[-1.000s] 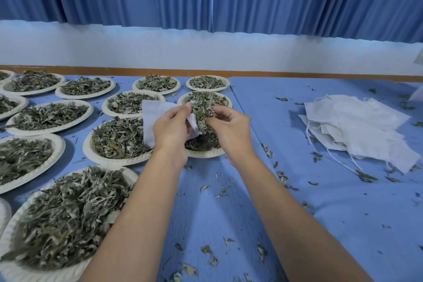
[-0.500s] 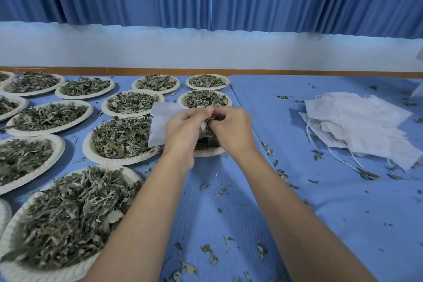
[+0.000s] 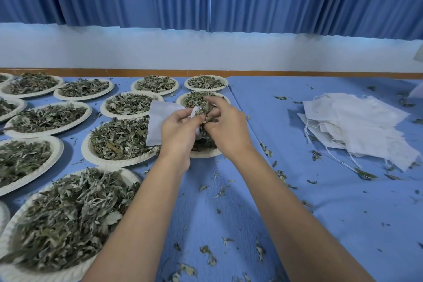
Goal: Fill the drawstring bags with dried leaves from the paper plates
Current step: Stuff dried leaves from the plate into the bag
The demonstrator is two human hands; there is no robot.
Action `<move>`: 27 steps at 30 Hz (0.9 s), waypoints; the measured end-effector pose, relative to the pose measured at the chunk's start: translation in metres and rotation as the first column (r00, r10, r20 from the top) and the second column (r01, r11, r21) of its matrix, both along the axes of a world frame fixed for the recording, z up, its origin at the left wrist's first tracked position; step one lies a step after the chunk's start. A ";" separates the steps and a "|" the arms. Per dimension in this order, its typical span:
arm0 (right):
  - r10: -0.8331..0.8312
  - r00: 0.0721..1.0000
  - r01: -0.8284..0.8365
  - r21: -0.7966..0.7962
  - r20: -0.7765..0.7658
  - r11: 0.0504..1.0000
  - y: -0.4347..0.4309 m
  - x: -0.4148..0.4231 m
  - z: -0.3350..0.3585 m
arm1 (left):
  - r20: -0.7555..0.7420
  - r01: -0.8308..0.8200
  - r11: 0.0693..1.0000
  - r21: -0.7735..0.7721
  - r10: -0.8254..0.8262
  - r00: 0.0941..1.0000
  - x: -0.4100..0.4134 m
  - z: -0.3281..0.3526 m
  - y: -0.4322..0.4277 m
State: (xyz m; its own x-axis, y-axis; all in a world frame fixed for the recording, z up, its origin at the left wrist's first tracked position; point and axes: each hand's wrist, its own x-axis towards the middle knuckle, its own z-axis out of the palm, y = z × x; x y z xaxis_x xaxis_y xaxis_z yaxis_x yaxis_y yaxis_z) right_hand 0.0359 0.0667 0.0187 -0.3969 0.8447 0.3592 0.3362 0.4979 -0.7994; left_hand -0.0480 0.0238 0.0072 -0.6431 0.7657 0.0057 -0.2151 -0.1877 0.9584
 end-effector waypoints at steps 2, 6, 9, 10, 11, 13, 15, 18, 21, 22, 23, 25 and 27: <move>-0.003 1.000 0.004 0.021 -0.013 1.000 -0.002 0.000 0.000 | -0.001 -0.018 1.000 -0.004 0.018 1.000 -0.002 -0.001 0.001; 0.023 0.998 -0.023 0.013 -0.062 1.000 -0.006 -0.003 -0.001 | 0.027 -0.091 0.996 0.009 0.090 0.996 -0.007 -0.004 0.004; 0.033 0.996 -0.032 0.018 -0.079 0.999 -0.009 -0.007 -0.002 | 0.044 -0.173 0.984 0.033 0.171 0.984 -0.007 -0.005 0.003; 0.022 0.996 -0.020 0.027 -0.084 0.999 -0.010 -0.008 -0.003 | 0.057 -0.197 0.980 0.039 0.194 0.979 -0.007 -0.006 0.003; 0.009 0.996 -0.006 0.038 -0.089 0.999 -0.011 -0.009 -0.004 | 0.066 -0.215 0.975 0.050 0.211 0.975 -0.007 -0.006 0.003; -0.010 0.993 0.016 0.048 -0.117 0.999 -0.012 -0.011 -0.006 | 0.065 -0.241 0.968 0.067 0.237 0.969 -0.006 -0.006 0.004; -0.021 0.985 0.027 0.032 -0.169 0.999 -0.014 -0.012 -0.007 | 0.067 -0.250 0.964 0.088 0.245 0.967 -0.006 -0.005 0.004; -0.031 0.980 0.035 0.018 -0.198 0.999 -0.014 -0.012 -0.011 | 0.062 -0.232 0.966 0.111 0.226 0.972 -0.005 -0.005 0.004; -0.057 0.979 0.058 -0.002 -0.195 0.998 -0.011 -0.012 -0.013 | 0.068 -0.176 0.981 0.078 0.170 0.983 -0.004 -0.002 0.003; -0.074 0.980 0.074 -0.003 -0.187 0.997 -0.010 -0.011 -0.013 | 0.100 -0.143 0.987 0.066 0.136 0.986 -0.004 -0.001 0.003; -0.091 0.980 0.093 0.001 -0.174 0.996 -0.008 -0.011 -0.013 | 0.144 -0.106 0.992 0.062 0.096 0.985 -0.004 0.002 0.003; -0.112 0.982 0.116 0.013 -0.151 0.993 -0.006 -0.009 -0.014 | 0.216 -0.038 0.996 0.079 0.020 0.976 -0.004 0.006 0.002; -0.117 0.984 0.121 0.027 -0.133 0.992 -0.005 -0.008 -0.013 | 0.198 -0.011 0.997 0.074 -0.004 0.980 -0.003 0.007 0.002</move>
State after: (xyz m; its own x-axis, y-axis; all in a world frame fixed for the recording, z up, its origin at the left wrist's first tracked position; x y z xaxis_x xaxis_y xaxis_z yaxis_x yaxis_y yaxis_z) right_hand 0.0277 0.0615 0.0054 -0.2421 0.8690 0.4316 0.2882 0.4891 -0.8232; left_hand -0.0510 0.0259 0.0137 -0.6397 0.7659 -0.0654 -0.3986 -0.2577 0.8802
